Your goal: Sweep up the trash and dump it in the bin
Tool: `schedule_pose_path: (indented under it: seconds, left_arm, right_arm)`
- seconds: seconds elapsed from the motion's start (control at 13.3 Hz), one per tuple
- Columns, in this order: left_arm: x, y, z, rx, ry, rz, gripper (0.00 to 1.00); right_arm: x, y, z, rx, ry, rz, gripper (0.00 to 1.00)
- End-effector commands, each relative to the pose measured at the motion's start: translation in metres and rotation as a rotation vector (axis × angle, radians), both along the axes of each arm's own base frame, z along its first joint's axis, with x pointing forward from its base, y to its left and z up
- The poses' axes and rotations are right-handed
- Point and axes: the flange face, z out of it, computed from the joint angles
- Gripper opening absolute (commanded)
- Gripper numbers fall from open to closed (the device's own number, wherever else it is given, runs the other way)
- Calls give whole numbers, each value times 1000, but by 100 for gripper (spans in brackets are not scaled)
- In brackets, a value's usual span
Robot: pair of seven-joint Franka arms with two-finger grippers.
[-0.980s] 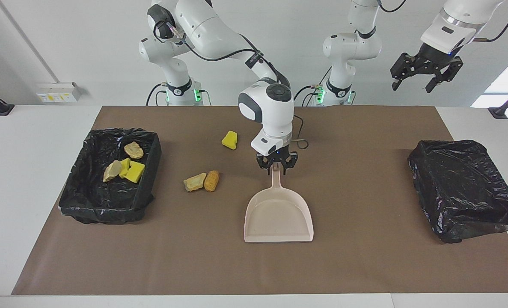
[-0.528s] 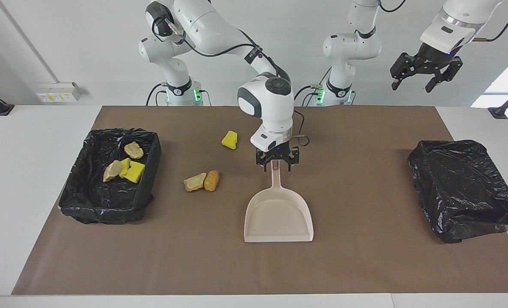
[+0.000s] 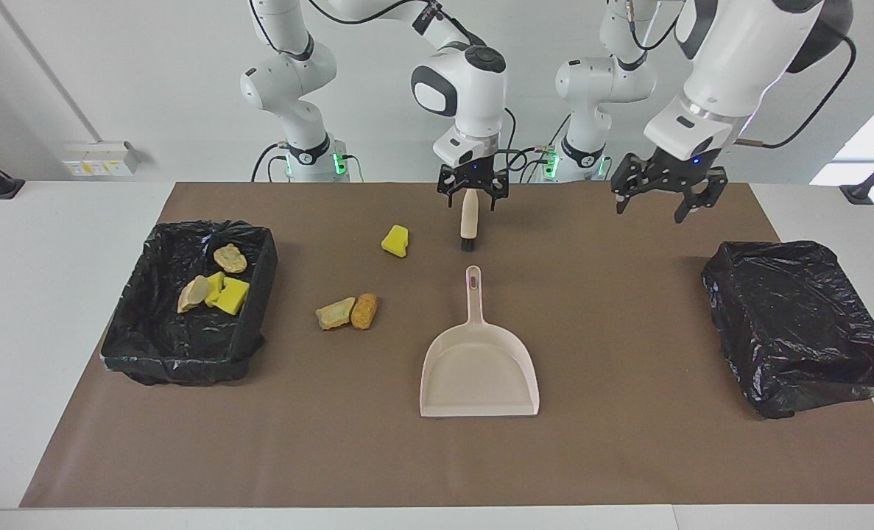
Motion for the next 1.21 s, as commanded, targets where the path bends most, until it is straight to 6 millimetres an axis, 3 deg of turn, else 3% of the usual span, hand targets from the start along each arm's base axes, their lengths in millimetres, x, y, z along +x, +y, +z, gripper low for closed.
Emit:
schedule_pose_path:
  seconds: [0.0, 0.23, 0.38, 0.45, 0.75, 1.13]
  left_arm:
    - [-4, -52, -49, -11, -31, 12, 100]
    - [-6, -103, -104, -37, -27, 17, 100]
    - [-4, -151, -153, 10, -63, 33, 100]
    - [-3, -164, -168, -1, -78, 60, 100]
    - [-9, -196, -204, -37, -62, 96, 100]
    - [-4, -213, -248, -64, -76, 190, 100]
  right_arm:
    - [-39, -8, 2, 29, 23, -9, 100]
    - [-73, -3, -12, 20, 27, -7, 100]
    - [-84, -2, -25, 28, 24, -20, 100]
    - [-89, -2, -32, 29, 23, -26, 100]
    - [-124, 20, -61, 40, 31, -49, 100]
    - [-135, 20, -72, 24, 40, -37, 82]
